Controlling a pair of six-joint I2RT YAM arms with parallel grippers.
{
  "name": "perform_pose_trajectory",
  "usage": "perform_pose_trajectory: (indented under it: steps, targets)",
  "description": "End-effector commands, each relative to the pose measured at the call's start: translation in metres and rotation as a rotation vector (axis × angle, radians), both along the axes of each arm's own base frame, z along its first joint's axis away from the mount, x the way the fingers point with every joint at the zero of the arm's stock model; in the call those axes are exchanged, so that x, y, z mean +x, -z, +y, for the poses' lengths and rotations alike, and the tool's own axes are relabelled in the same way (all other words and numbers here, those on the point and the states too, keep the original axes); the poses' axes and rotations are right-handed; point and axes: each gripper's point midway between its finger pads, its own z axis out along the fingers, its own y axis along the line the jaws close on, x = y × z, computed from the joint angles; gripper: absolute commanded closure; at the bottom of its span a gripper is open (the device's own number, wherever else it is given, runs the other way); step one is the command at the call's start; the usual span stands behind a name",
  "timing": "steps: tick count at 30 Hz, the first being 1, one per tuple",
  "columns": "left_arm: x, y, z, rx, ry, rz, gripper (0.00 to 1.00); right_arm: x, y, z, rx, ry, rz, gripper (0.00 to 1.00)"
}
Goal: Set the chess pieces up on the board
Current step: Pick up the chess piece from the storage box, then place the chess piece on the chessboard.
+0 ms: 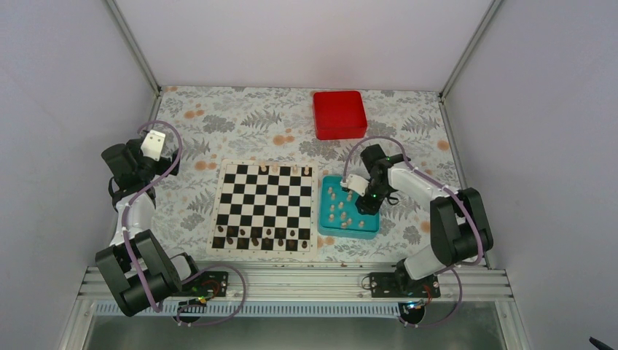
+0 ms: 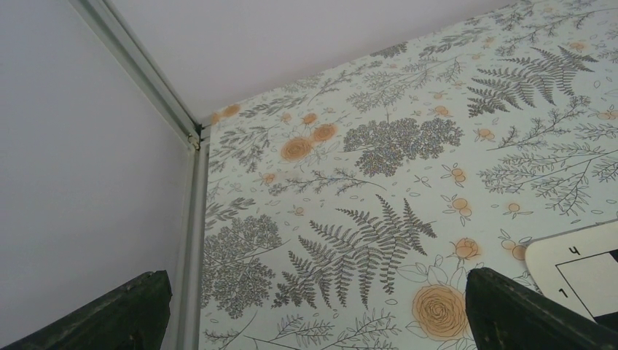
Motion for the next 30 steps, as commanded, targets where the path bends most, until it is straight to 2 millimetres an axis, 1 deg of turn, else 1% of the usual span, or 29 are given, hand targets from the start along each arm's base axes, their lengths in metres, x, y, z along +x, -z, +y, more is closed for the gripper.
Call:
perform_pose_trajectory:
  steps: [1,5,7,9,11,13,16,18,21,22,23,26,30]
  targets:
    - [0.000,-0.004,-0.002,0.002,0.020,-0.023,0.00,0.005,0.003,0.001,0.015,0.000,-0.012,0.69]
    - [0.002,-0.006,-0.003,-0.005,0.026,-0.025,0.00,0.006,0.005,0.000,0.012,0.001,-0.006,0.81]
    - [0.002,-0.006,-0.002,-0.004,0.025,-0.026,0.00,0.007,0.004,-0.001,0.001,0.005,-0.005,0.85]
    - [0.002,-0.007,-0.002,0.000,0.026,-0.027,0.00,0.009,-0.001,-0.001,0.000,0.006,-0.009,0.87]
    - [0.002,-0.007,-0.002,0.002,0.026,-0.027,0.00,0.012,-0.012,0.000,0.002,0.006,-0.019,0.90]
    - [0.002,-0.006,-0.001,0.003,0.023,-0.024,0.00,0.018,-0.027,0.002,0.006,0.006,-0.038,0.91]
    - [0.001,-0.006,-0.002,0.005,0.023,-0.027,0.00,0.031,-0.054,0.006,0.007,-0.001,-0.076,0.92]
    - [0.001,-0.006,-0.002,0.006,0.024,-0.029,0.00,0.041,-0.074,0.013,0.011,-0.017,-0.107,0.92]
    - [0.001,-0.006,-0.003,0.005,0.029,-0.030,0.00,0.055,-0.094,0.031,0.005,-0.060,-0.132,0.92]
    - [0.001,-0.006,-0.003,0.005,0.029,-0.031,0.00,0.063,-0.104,0.040,0.007,-0.077,-0.151,0.92]
    - [0.001,-0.007,-0.003,0.005,0.029,-0.033,0.00,0.070,-0.108,0.049,0.004,-0.094,-0.163,0.92]
    - [0.001,-0.008,-0.003,0.005,0.030,-0.036,0.00,0.089,-0.111,0.079,-0.010,-0.151,-0.165,0.91]
    - [0.001,-0.009,-0.003,0.006,0.030,-0.040,0.00,0.119,-0.121,0.124,0.019,-0.214,-0.205,0.90]
